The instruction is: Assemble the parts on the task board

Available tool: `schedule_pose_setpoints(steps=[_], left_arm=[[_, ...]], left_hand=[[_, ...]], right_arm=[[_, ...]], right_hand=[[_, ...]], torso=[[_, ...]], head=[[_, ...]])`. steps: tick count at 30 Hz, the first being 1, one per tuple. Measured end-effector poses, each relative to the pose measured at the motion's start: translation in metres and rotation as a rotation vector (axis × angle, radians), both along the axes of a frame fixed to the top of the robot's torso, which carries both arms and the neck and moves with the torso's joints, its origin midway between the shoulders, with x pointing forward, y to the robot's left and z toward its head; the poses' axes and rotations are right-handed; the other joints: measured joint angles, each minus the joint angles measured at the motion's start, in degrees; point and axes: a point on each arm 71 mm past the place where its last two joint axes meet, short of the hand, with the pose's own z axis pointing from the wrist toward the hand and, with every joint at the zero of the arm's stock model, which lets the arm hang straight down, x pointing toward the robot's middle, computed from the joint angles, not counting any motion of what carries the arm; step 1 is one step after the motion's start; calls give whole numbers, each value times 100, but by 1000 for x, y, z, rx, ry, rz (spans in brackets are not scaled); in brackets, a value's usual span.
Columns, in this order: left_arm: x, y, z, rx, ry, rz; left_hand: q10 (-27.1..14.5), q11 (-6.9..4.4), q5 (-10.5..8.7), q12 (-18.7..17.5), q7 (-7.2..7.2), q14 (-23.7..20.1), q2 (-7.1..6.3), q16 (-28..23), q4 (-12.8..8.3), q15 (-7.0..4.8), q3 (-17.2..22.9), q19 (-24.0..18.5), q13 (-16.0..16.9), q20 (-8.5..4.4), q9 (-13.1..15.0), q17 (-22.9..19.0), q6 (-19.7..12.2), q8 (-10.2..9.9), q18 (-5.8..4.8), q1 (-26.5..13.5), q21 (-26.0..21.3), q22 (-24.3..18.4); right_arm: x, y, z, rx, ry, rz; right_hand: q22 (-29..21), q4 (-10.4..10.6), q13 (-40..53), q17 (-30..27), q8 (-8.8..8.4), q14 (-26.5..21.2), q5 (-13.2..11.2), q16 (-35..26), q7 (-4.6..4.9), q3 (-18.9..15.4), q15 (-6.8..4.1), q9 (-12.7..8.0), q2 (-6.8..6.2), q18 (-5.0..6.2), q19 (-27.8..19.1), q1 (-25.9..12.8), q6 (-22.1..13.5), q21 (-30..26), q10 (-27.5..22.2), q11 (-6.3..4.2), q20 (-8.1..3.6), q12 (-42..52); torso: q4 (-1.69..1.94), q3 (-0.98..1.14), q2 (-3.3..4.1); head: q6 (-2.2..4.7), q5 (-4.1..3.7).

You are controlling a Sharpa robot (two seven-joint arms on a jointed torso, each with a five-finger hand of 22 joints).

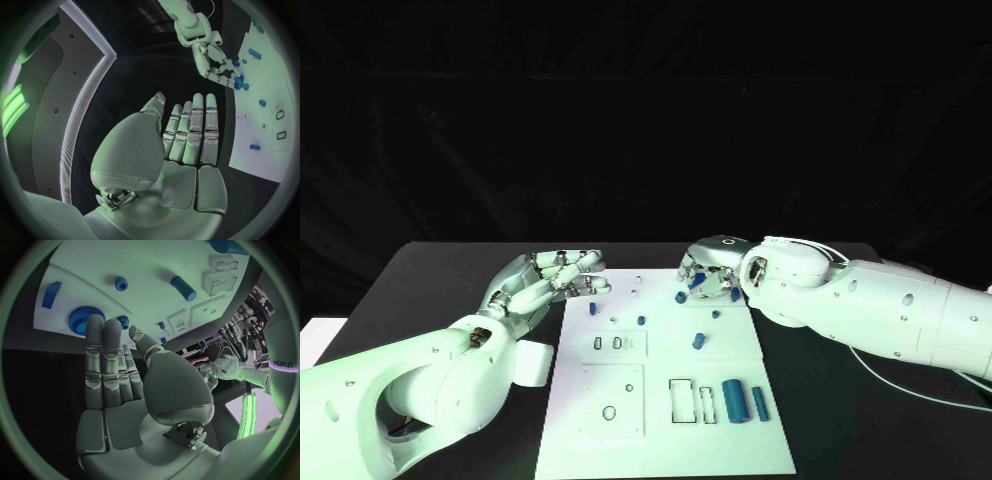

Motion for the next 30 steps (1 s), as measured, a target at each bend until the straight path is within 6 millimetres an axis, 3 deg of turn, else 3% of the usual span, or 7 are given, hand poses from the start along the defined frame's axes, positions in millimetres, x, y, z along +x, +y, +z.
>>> schedule_pose_setpoints(steps=[14, 30], left_arm=[[0, 0, 0, -1, 10, -2], [-1, 1, -1, 0, 20, -6]], left_hand=[[-1, 1, 0, -26, 22, 0, 0, -2, 0, 1, 0, 0, 0, 0, 0, 7, -22, 0, -1, 0, 0, -7], [-1, 1, 1, -26, 21, -1, 0, -26, 0, 1, 0, 0, -1, 1, -4, 14, -22, -23, -1, 0, -1, -15]], right_arm=[[3, 3, -3, -48, 2, -1], [7, 3, -6, -78, 28, -7]], right_hand=[[299, 184, -1, 363, 0, 0, 0, 466, -18, 185, 0, 2, 0, 0, -63, 0, 22, 455, 0, 0, 19, 0], [792, 377, -2, 777, 0, -1, -46, 919, -27, 522, 0, 21, 0, 0, -135, 0, 234, 935, 149, -56, 8, 0]], torso=[[74, -34, 116], [105, -46, 170]], head=[[-21, -65], [-84, -86]])
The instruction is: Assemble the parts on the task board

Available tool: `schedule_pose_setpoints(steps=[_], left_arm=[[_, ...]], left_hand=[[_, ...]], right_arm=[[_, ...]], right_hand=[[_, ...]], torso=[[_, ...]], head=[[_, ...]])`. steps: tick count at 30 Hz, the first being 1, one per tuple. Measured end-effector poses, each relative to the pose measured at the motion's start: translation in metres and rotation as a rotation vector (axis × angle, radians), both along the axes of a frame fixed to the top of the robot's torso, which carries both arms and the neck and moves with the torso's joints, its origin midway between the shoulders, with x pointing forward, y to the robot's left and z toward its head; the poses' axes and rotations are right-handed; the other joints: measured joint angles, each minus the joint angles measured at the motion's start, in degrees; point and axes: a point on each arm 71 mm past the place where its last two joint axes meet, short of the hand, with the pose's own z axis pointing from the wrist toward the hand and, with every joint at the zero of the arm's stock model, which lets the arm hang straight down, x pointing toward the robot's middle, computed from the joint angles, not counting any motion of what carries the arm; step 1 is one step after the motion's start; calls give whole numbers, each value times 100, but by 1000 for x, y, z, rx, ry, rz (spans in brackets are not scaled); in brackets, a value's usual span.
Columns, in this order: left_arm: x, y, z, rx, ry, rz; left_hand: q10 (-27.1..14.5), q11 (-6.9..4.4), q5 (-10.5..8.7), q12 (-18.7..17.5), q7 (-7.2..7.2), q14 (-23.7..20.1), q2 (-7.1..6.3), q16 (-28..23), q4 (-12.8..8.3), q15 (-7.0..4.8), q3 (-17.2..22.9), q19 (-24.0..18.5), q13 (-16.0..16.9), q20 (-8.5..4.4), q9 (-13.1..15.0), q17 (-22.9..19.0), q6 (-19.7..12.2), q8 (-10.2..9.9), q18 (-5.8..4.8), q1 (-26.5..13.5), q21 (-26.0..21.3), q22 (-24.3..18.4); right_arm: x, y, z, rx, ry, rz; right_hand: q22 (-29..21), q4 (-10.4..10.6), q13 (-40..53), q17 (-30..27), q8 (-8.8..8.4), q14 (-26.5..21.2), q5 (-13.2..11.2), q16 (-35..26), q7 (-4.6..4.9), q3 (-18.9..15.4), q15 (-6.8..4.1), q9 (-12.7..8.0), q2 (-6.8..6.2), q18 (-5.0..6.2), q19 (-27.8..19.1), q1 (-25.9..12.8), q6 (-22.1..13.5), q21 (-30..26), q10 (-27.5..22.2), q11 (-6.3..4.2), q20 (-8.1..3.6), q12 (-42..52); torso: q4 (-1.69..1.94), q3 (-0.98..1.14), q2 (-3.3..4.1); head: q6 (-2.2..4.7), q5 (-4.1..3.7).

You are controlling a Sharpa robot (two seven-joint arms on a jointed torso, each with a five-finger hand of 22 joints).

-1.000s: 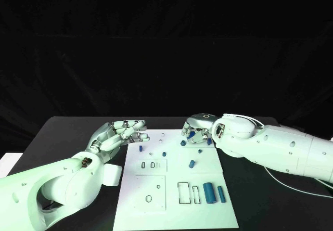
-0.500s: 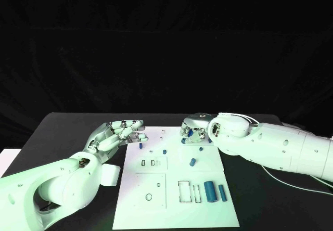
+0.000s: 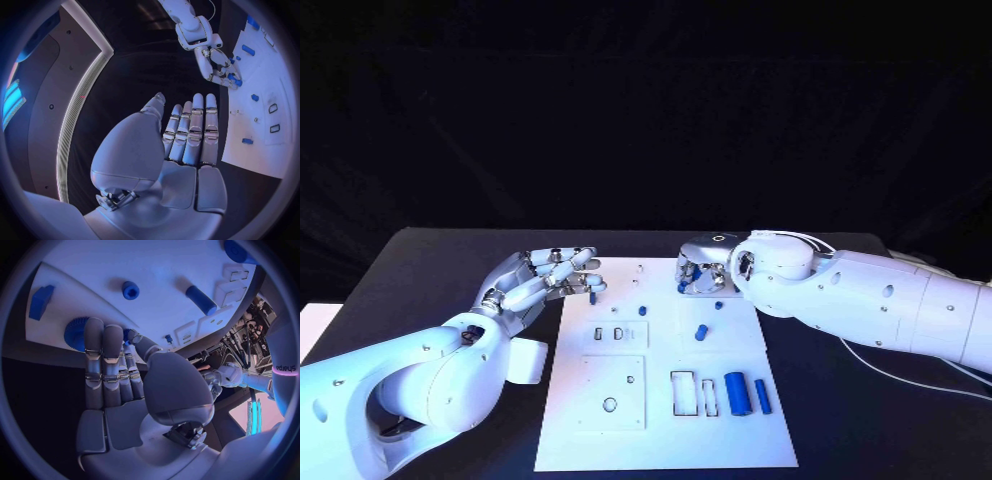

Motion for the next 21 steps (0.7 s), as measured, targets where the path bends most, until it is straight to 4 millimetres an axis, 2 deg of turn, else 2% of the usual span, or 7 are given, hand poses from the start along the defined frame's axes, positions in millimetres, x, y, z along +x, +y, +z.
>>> schedule_pose_setpoints(steps=[6, 10, 21], left_arm=[[0, 0, 0, 0, 3, -1], [0, 0, 0, 1, 5, -1], [0, 1, -1, 2, 12, 1]], left_hand=[[0, 0, 0, 0, 0, 0, 0, 0, 0, 0, 0, 0, 0, 0, 0, 0, 0, 0, 0, 0, 0, 0], [0, 0, 0, 0, 0, 0, 0, 0, 0, 0, 0, 0, 0, 0, 0, 9, 0, 0, 0, 0, -22, -3], [0, 0, 0, -35, 0, 0, 0, 0, 0, 0, 0, 0, 0, 0, 0, 18, 0, 1, 0, 0, -23, -13]], right_arm=[[1, 0, 0, -7, 7, -1], [1, 1, 0, -7, 5, 0], [1, 1, 1, 11, -18, 2]], right_hand=[[386, 70, 0, 348, -2, 21, -4, 347, 4, 138, -21, 10, 0, 0, 45, 0, 138, 330, 122, -8, 0, 0], [504, 114, 0, 417, -21, 21, -190, 437, 3, 330, -21, 15, 1, 0, 45, 1, 181, 454, 149, 4, 0, 0], [749, 269, -1, 639, -32, 21, -290, 674, 20, 520, -21, 12, 1, 0, 22, 1, 246, 682, 187, 1, 22, 0]], torso=[[9, -4, 10], [15, -6, 12], [23, -18, 23]], head=[[-27, -2], [-46, -8], [-27, -28]])
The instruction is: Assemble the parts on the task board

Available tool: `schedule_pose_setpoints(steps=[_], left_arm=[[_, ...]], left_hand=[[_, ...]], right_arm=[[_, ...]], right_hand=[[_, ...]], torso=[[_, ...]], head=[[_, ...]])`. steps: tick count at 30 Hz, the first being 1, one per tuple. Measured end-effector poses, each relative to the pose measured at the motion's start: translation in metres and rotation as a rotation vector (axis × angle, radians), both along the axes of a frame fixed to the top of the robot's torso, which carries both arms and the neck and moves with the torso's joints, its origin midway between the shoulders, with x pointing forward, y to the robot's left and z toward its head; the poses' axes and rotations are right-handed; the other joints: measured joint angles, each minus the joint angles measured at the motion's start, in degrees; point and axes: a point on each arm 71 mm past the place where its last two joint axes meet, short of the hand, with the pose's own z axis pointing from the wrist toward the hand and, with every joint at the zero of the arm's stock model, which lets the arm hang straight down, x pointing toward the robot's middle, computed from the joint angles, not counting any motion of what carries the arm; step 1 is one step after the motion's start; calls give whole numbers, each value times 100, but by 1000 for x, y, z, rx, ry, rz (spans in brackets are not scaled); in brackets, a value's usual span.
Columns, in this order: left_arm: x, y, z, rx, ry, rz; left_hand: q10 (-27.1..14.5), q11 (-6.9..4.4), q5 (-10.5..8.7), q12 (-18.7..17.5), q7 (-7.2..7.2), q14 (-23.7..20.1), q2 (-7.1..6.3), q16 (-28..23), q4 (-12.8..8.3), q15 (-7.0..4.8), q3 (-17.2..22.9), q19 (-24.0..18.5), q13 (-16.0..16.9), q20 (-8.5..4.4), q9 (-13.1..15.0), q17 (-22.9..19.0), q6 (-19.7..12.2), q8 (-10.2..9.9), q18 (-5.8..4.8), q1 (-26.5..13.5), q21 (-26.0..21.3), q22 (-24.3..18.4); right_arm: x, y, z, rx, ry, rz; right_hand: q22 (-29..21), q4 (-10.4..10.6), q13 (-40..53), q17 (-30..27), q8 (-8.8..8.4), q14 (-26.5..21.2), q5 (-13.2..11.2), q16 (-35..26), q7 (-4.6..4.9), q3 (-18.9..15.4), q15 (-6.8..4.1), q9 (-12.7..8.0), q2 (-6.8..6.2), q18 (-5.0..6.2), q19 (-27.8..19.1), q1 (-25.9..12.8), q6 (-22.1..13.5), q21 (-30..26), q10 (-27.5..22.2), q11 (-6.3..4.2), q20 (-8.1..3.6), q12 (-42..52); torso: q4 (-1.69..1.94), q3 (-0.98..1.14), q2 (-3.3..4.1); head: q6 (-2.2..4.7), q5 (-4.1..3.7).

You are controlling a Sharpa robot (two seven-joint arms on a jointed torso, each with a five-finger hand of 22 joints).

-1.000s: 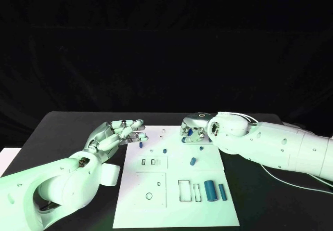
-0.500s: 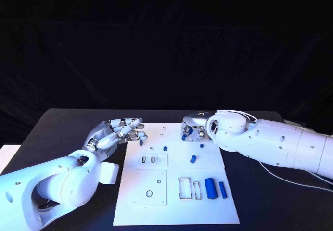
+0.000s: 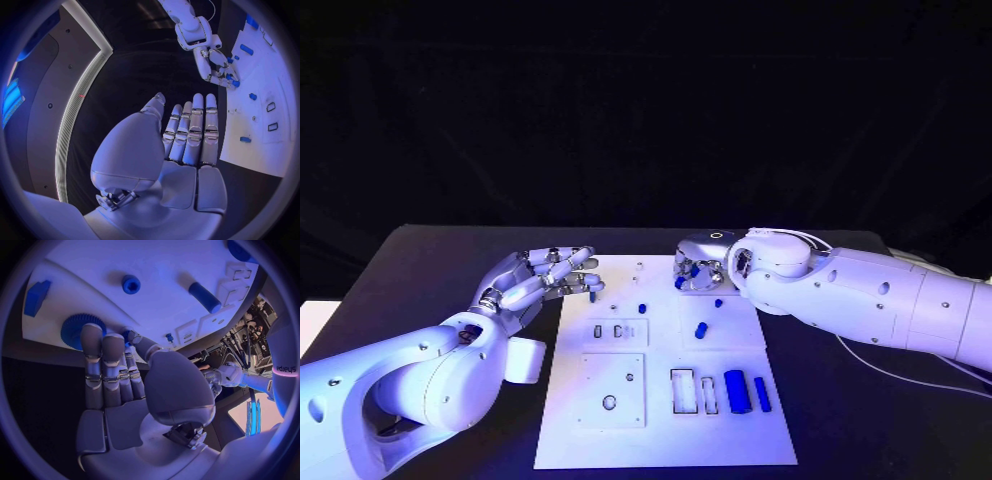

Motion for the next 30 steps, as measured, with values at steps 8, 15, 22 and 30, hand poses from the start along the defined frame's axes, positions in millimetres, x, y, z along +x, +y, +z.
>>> schedule_pose_setpoints(steps=[8, 15, 22, 30], left_arm=[[0, 0, 0, -2, 5, 1], [0, -1, -1, -9, 13, 2], [-1, -2, 0, -16, 17, -4], [-1, -5, 0, -25, 22, -11]], left_hand=[[0, 0, 0, 0, 0, 0, 0, -24, 0, 0, 0, 0, 0, 0, 0, -1, 0, -22, 0, 0, 0, 0], [0, 0, 0, 0, 0, 0, 0, -24, 0, 0, 0, 0, 0, 0, 0, 7, 0, -22, 0, 0, 0, -6], [0, 0, 0, 0, 0, 0, 0, -24, 0, 0, 0, 0, -1, 0, 0, 6, 0, -22, 0, 0, 0, -6], [0, 0, 0, 0, 0, 0, 0, -24, 0, 0, 0, 0, -1, 0, 0, 6, 0, -22, 0, 0, 0, -6]], right_arm=[[-2, 7, 12, 72, -79, 4], [2, 22, 25, 133, -152, 4], [7, 33, 29, 158, -184, -5], [13, 48, 29, 171, -201, -2]], right_hand=[[244, 39, 0, 192, 9, 0, -12, 186, 32, 150, 0, 5, -1, -89, 0, -1, 29, 199, 46, 4, 0, 0], [324, 80, 0, 257, 4, 0, 20, 253, 34, 192, 0, 12, -33, -88, 0, 31, 27, 267, 45, 5, 0, 0], [403, 102, 0, 317, -14, 0, 20, 315, 23, 213, 0, 14, -33, -88, 21, 31, 38, 332, 45, 5, 20, 0], [441, 126, 0, 347, -30, 0, 18, 340, 23, 237, 0, 14, -58, -88, 21, 6, 38, 356, 45, 5, 20, 0]], torso=[[23, -4, 3], [37, -11, 18], [53, -21, 41], [81, -36, 81]], head=[[38, 3], [63, 24], [60, 18], [76, 8]])
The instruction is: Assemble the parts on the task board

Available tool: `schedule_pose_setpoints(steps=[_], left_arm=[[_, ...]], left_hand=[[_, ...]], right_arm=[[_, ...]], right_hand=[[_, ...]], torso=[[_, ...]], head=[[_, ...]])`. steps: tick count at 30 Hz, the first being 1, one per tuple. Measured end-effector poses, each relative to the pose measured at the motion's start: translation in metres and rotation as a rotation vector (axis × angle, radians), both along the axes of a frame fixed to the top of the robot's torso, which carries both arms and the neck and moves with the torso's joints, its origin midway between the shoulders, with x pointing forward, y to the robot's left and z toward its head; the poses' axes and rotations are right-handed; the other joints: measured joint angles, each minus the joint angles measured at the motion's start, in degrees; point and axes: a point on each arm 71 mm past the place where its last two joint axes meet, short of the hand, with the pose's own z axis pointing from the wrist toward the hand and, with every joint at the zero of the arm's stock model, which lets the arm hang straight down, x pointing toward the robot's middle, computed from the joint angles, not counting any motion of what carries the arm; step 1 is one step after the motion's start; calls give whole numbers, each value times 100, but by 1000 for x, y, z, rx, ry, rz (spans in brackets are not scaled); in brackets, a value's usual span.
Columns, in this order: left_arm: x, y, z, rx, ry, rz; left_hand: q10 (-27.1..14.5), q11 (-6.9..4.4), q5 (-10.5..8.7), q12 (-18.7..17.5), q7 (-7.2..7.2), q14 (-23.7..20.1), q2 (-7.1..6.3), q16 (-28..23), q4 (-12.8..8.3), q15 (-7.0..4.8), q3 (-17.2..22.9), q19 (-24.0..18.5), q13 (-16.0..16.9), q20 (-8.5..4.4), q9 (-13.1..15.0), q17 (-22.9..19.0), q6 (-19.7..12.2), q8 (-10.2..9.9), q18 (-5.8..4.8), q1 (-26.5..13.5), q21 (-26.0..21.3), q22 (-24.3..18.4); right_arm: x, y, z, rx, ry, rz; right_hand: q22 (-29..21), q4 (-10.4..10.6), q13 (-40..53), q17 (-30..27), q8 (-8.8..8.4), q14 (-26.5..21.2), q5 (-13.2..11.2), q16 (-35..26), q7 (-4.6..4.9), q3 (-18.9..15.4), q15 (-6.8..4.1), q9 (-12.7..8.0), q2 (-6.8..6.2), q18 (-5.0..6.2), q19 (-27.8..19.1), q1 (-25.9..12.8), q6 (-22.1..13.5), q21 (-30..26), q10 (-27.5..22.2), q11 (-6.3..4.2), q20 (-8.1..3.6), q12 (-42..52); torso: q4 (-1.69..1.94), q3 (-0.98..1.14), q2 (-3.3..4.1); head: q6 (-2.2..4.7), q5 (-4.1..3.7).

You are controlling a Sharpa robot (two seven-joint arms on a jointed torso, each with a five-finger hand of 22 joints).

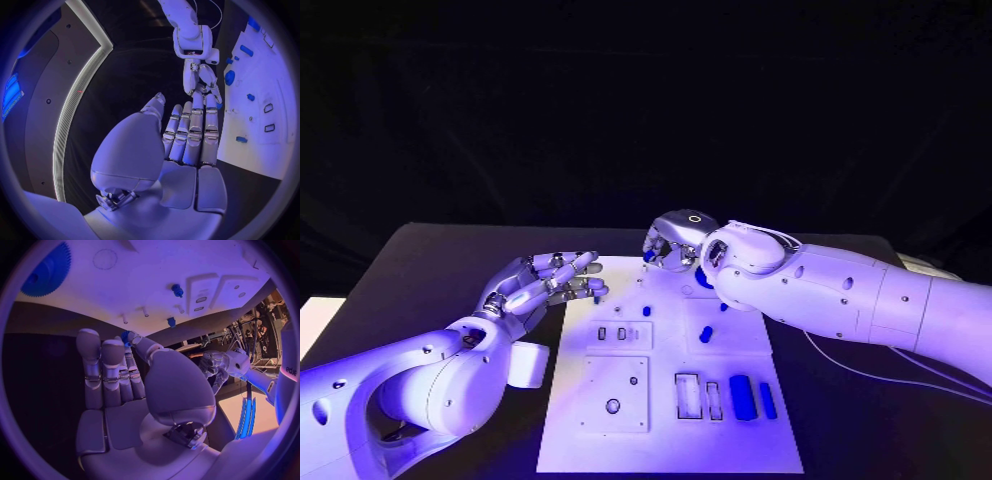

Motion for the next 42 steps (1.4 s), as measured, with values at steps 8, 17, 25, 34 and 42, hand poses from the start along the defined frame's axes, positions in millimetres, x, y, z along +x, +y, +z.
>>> schedule_pose_setpoints(steps=[8, 17, 25, 34, 42], left_arm=[[0, 0, 0, -4, 3, -2], [0, 0, 0, -5, 5, -1], [0, 1, 0, -5, 6, 1], [0, 1, 0, -6, 6, 0], [0, 0, 0, -7, 6, -1]], left_hand=[[0, 0, 0, 0, 0, 0, 0, 0, 0, 0, 0, 0, 0, 0, 0, 5, 0, 0, 0, 0, 0, 0], [0, 0, 0, -26, 0, 0, 0, 0, 0, 0, 0, 0, 0, 0, 0, 9, 0, 0, 0, 0, 0, 1], [0, 0, 0, -26, 0, 0, 0, 0, 0, 0, 0, 0, 0, 0, 1, 9, 0, 0, 0, 0, 0, 1], [0, 0, 0, -26, 0, 0, 0, 0, 0, 0, 0, 0, 0, 0, 0, 8, 0, 0, 0, 0, 0, 1], [0, 0, 0, -26, 0, 0, 0, 0, 0, 0, 0, 0, 0, 0, 0, 8, 0, 0, 0, 0, 0, -4]], right_arm=[[5, 8, -3, -10, 7, 1], [7, 8, -8, -47, 36, -6], [7, 4, -10, -77, 47, -14], [8, 3, -9, -100, 36, -23], [9, 8, -12, -111, 33, -29]], right_hand=[[22, 15, 0, 32, 18, 0, -1, 53, 0, 15, 0, 0, -29, 0, 0, -29, 0, 26, 0, 0, 0, 0], [39, 39, 0, 63, 18, 0, -36, 85, 0, 39, 0, -2, -59, 0, 0, -59, -2, 61, 0, 0, 0, 0], [45, 39, 0, 76, 17, 0, -37, 85, 5, 39, 0, -7, -59, 0, 0, -59, -9, 61, 0, 0, 0, 0], [59, 54, -1, 76, 5, 0, -40, 107, 2, 54, 0, -8, -59, 0, 0, -59, -22, 87, 0, 0, -1, 0], [59, 96, -1, 75, -4, 0, -50, 107, 7, 46, 0, -4, -110, 0, 0, -68, -29, 87, 0, 0, -1, 0]], torso=[[35, -13, 24], [37, -18, 34], [35, -20, 41], [35, -22, 48], [43, -25, 52]], head=[[-8, -9], [-48, 7], [-41, 31], [-30, 27], [-30, 30]])
